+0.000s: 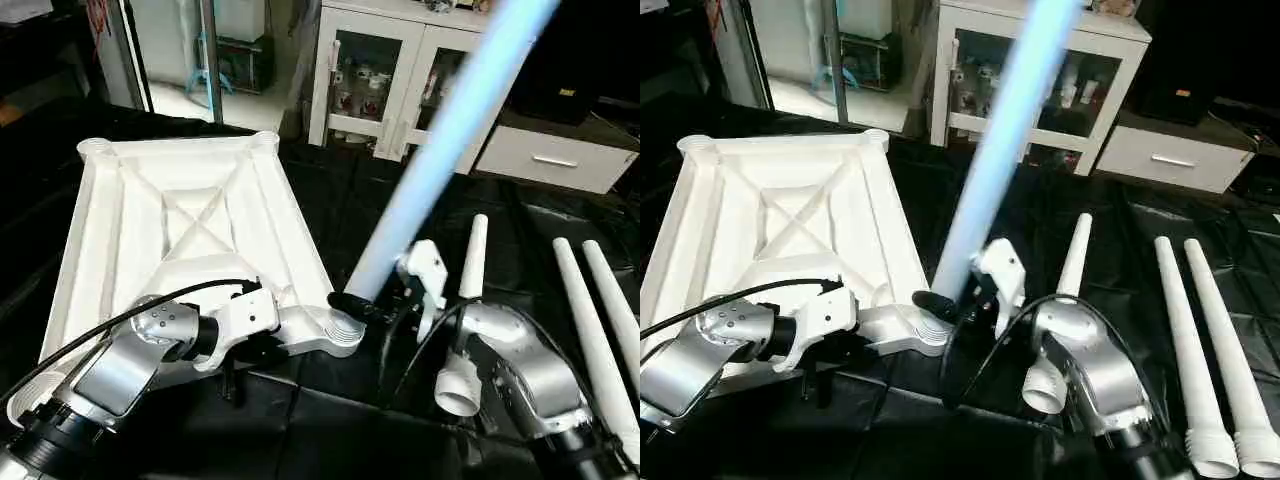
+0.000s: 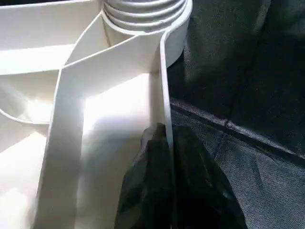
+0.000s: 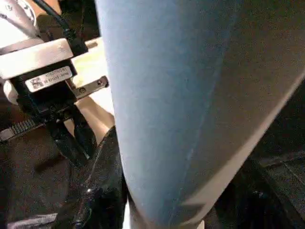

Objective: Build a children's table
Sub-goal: Insert table leg to table base

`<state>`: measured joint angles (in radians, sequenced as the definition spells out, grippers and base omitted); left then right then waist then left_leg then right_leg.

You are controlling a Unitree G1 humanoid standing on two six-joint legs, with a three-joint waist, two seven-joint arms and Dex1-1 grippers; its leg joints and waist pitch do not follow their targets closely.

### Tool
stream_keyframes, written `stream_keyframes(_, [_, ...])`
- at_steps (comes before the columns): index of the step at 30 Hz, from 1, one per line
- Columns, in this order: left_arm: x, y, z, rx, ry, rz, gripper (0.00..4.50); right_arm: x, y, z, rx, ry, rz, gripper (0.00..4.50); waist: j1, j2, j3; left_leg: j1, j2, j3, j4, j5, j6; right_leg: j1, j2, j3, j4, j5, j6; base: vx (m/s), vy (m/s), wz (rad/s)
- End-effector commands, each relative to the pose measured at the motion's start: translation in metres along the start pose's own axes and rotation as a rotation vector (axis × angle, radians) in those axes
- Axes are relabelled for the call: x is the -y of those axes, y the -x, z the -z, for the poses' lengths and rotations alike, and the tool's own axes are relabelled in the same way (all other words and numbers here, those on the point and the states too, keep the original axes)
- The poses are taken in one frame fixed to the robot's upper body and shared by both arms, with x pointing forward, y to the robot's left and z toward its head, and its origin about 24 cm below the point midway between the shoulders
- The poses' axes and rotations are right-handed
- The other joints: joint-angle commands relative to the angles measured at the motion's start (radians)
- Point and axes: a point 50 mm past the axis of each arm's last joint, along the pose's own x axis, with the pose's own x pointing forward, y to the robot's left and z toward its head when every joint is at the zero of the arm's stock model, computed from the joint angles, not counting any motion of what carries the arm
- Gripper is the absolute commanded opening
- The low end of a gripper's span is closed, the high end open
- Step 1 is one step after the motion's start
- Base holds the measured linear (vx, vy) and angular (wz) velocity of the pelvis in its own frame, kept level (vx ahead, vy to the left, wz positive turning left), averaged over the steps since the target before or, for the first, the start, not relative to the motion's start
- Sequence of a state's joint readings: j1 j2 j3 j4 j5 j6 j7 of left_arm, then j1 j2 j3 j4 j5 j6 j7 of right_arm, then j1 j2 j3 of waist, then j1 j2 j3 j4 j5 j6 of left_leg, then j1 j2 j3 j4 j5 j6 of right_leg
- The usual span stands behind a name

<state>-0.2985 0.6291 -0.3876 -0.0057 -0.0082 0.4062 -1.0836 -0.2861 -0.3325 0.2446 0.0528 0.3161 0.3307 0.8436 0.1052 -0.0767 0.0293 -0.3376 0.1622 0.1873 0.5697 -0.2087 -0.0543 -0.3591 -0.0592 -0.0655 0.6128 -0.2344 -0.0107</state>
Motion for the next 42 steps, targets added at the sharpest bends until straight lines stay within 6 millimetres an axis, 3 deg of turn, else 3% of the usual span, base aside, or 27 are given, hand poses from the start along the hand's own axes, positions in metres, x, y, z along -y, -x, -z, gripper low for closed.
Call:
stream_keyframes(1, [0.003,-0.001,0.012,-0.022,0.046,0.016,0.00,0.001,0.010,0.046,-0.236,-0.139,0.015,1.82,-0.004,0.000,-0.013,0.010,0.086,-0.045,-0.083,-0.296,-0.020,-0.006,-0.117,0.072,-0.111,-0.497,-0.082,0.000,0.000,0.00])
stream_keyframes(6, [0.003,0.000,0.012,-0.019,0.047,0.009,0.00,0.008,0.006,0.055,-0.283,-0.146,0.070,1.82,-0.007,0.000,-0.013,0.009,0.085,-0.045,-0.085,-0.301,-0.025,-0.007,-0.115,0.070,-0.108,-0.475,-0.090,0.000,0.000,0.00])
stream_keyframes(11, [0.003,-0.001,0.011,-0.015,0.044,0.001,0.00,0.008,0.005,0.066,-0.310,-0.138,0.107,1.82,-0.020,-0.004,-0.006,0.014,0.084,-0.058,-0.087,-0.400,-0.046,-0.014,-0.122,0.066,-0.129,-0.665,-0.043,0.000,0.000,0.00])
stream_keyframes(13, [0.003,-0.001,0.012,-0.013,0.045,-0.006,0.00,0.004,0.007,0.073,-0.320,-0.145,0.109,1.82,-0.024,-0.004,-0.005,0.016,0.084,-0.062,-0.088,-0.437,-0.055,-0.017,-0.123,0.064,-0.133,-0.695,-0.029,0.000,0.000,0.00])
stream_keyframes(15, [0.003,-0.002,0.012,-0.013,0.047,-0.010,0.00,0.003,0.008,0.075,-0.316,-0.151,0.121,1.82,-0.025,0.000,-0.006,0.018,0.083,-0.066,-0.089,-0.458,-0.057,-0.018,-0.124,0.063,-0.135,-0.706,-0.025,0.000,0.000,0.00])
stream_keyframes(21, [0.001,-0.001,0.013,-0.013,0.049,-0.016,0.00,0.008,0.005,0.074,-0.285,-0.151,0.170,1.82,-0.025,0.002,-0.009,0.018,0.085,-0.065,-0.097,-0.463,-0.057,-0.018,-0.119,0.065,-0.131,-0.613,-0.047,0.000,0.000,0.00])
stream_keyframes(28, [-0.006,0.000,0.011,0.001,0.066,-0.086,0.00,0.016,0.003,0.071,-0.275,-0.138,0.261,1.82,-0.028,0.000,-0.003,0.026,0.082,-0.069,-0.093,-0.504,-0.054,-0.026,-0.125,0.063,-0.147,-0.730,-0.023,0.000,0.000,0.00])
stream_keyframes(32, [-0.024,-0.006,-0.003,0.073,0.158,-0.262,0.00,0.025,-0.006,0.072,-0.270,-0.152,0.438,1.82,-0.036,0.004,-0.001,0.034,0.078,-0.077,-0.090,-0.557,-0.072,-0.028,-0.125,0.046,-0.159,-0.782,-0.009,0.000,0.000,0.00])
stream_keyframes(35, [-0.028,-0.011,-0.009,0.091,0.196,-0.309,0.00,0.026,-0.012,0.073,-0.274,-0.157,0.501,1.82,-0.052,0.016,-0.001,0.030,0.087,-0.092,-0.113,-0.668,-0.106,-0.004,-0.112,0.019,-0.153,-0.663,-0.027,-0.055,0.039,-0.11])
stream_keyframes(37, [-0.030,-0.016,-0.016,0.109,0.229,-0.333,0.00,0.028,-0.020,0.075,-0.286,-0.169,0.569,1.82,-0.065,0.025,0.000,0.022,0.091,-0.092,-0.140,-0.772,-0.127,0.009,-0.098,0.002,-0.136,-0.570,-0.038,-0.052,0.050,-0.08])
stream_keyframes(39, [-0.033,-0.023,-0.026,0.107,0.251,-0.367,0.00,0.030,-0.032,0.074,-0.285,-0.203,0.666,1.82,-0.069,0.027,0.005,0.012,0.089,-0.076,-0.164,-0.823,-0.138,0.012,-0.084,-0.007,-0.115,-0.546,-0.050,-0.055,0.036,-0.02])
stream_keyframes(40, [-0.035,-0.026,-0.031,0.097,0.256,-0.395,0.00,0.031,-0.038,0.073,-0.278,-0.222,0.720,1.82,-0.062,0.038,0.006,-0.027,0.094,-0.048,-0.221,-0.870,-0.152,0.044,-0.052,-0.024,-0.038,-0.460,-0.068,-0.109,0.005,0.03])
stream_keyframes(41, [-0.040,-0.031,-0.039,0.095,0.270,-0.441,0.00,0.033,-0.046,0.070,-0.264,-0.275,0.776,1.82,-0.043,0.034,0.000,-0.083,0.097,-0.029,-0.262,-0.893,-0.152,0.096,-0.034,-0.027,0.067,-0.336,-0.054,-0.109,0.005,0.03])
stream_keyframes(42, [-0.041,-0.032,-0.042,0.096,0.274,-0.454,0.00,0.033,-0.049,0.069,-0.259,-0.296,0.791,1.82,0.017,0.011,-0.006,-0.082,0.073,0.053,-0.269,-0.750,-0.122,0.067,-0.017,0.009,0.102,-0.277,-0.039,-0.104,-0.034,0.24])
